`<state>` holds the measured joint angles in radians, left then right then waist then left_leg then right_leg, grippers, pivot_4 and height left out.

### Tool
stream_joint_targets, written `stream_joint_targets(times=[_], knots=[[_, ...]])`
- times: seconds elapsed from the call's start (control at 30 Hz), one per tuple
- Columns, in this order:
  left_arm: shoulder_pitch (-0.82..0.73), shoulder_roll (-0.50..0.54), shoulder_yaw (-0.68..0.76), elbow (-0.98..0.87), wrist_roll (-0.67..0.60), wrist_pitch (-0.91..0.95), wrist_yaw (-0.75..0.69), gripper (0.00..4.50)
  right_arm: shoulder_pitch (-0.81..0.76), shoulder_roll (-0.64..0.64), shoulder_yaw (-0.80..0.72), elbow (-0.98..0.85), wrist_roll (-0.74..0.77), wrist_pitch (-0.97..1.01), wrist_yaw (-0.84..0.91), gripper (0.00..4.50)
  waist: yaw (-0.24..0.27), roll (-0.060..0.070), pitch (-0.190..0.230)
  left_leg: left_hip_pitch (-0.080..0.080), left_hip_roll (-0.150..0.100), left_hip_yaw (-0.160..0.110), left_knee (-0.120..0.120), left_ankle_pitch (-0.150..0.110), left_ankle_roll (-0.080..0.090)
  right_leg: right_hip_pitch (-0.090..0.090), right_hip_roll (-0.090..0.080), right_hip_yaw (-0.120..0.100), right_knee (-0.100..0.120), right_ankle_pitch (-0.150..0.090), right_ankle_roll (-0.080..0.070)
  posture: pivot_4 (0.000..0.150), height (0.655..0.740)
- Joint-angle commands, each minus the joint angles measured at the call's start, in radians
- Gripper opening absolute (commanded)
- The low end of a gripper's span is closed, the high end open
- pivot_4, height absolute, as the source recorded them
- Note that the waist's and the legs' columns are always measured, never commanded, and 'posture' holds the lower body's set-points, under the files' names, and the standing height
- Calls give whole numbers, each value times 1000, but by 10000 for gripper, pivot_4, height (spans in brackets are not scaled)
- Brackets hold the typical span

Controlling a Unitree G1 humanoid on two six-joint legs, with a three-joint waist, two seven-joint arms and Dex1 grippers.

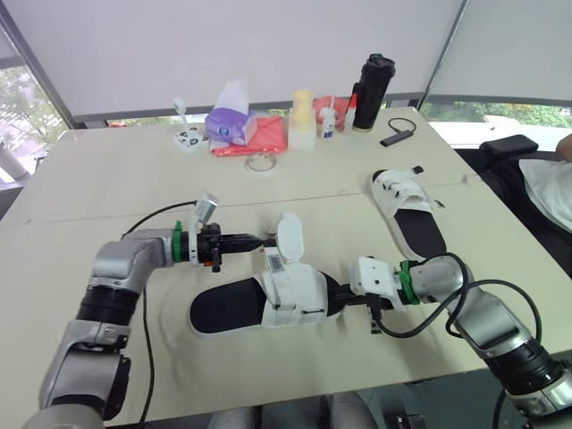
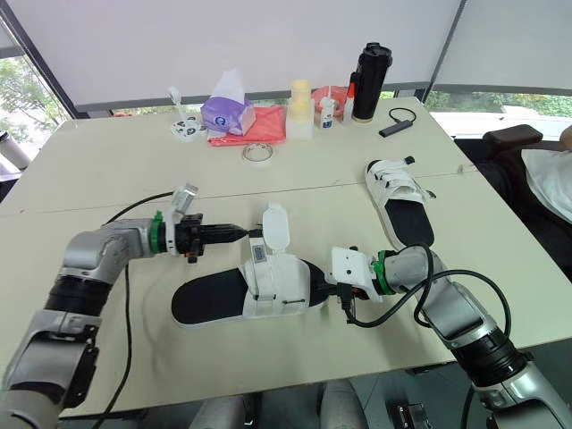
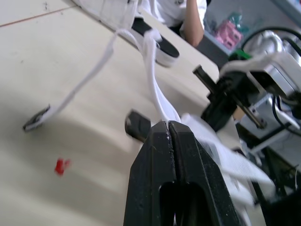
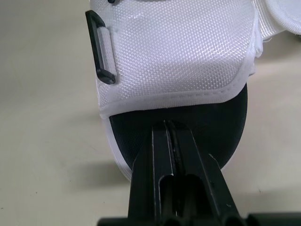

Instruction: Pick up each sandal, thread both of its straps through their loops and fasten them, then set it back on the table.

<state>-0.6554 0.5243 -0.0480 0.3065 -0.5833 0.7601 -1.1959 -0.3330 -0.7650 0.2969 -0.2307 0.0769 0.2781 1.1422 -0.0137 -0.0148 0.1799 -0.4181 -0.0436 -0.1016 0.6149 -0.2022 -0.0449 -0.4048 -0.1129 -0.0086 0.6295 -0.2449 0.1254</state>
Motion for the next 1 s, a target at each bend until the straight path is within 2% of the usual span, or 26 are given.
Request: stream_joint_targets(times=[0.03, 0.2, 0.23, 0.37, 0.47, 0.6, 0.67, 0.8, 1.0], knots=[[-29, -6, 29, 12, -1, 14, 22, 14282, 1, -1, 26, -5, -21, 2, 4, 0, -1, 0, 0, 0, 0, 0, 0, 0, 0, 0, 0, 0, 0, 0, 0, 1500, 7400], [-38, -33, 73, 21, -19, 39, 74, 40681, 2, 0, 26, -6, -23, 3, 3, 0, 0, 0, 0, 0, 0, 0, 0, 0, 0, 0, 0, 0, 1, 0, 0, 1500, 7400], [-42, -37, 88, 24, -26, 51, 85, 44689, 2, 1, 26, -7, -24, 3, 3, 0, 0, 0, 0, 1, 0, 0, 0, 0, 0, 0, 0, 0, 0, 0, 0, 1500, 7400], [-71, -72, 187, 40, -98, 160, 181, 44689, 3, 3, 26, -6, -27, 1, 3, 0, 0, 0, 0, 1, 0, 0, 0, 0, 0, 1, 0, 0, 1, 0, 0, 1500, 7400], [-93, -129, 307, 55, -204, 336, 313, 44689, 1, 6, 30, -1, -33, -4, 1, 0, 0, 0, 0, 1, 0, -1, 0, 0, 0, 1, 0, 0, 1, 0, 0, 1500, 7400], [-77, -155, 318, 9, -204, 369, 388, 44689, 1, 7, 33, 0, -36, -8, 0, 0, -2, 0, 0, 4, 0, -1, 0, 0, 0, 3, 0, 0, 1, 0, 1, 1500, 7400], [-71, -149, 296, -8, -177, 307, 373, 44689, -1, 9, 33, 0, -36, -8, 0, 0, -2, -1, 0, 4, 0, -1, 0, 0, 0, 4, 0, 0, 1, 0, 1, 1500, 7400], [7, -64, 88, -74, 26, 9, 227, 44689, -4, 8, 35, 2, -39, -10, -1, 0, 0, 0, 0, 7, 0, 1, -2, 0, -1, 6, 0, 1, 1, 0, 1, 1500, 7400], [21, -39, 13, -3, 167, -325, 114, 44689, -2, 8, 36, 4, -48, -15, -1, 0, 2, -1, 0, 9, 0, 2, -1, 0, -1, 8, 0, 2, -1, -2, -4, 1500, 7400]])
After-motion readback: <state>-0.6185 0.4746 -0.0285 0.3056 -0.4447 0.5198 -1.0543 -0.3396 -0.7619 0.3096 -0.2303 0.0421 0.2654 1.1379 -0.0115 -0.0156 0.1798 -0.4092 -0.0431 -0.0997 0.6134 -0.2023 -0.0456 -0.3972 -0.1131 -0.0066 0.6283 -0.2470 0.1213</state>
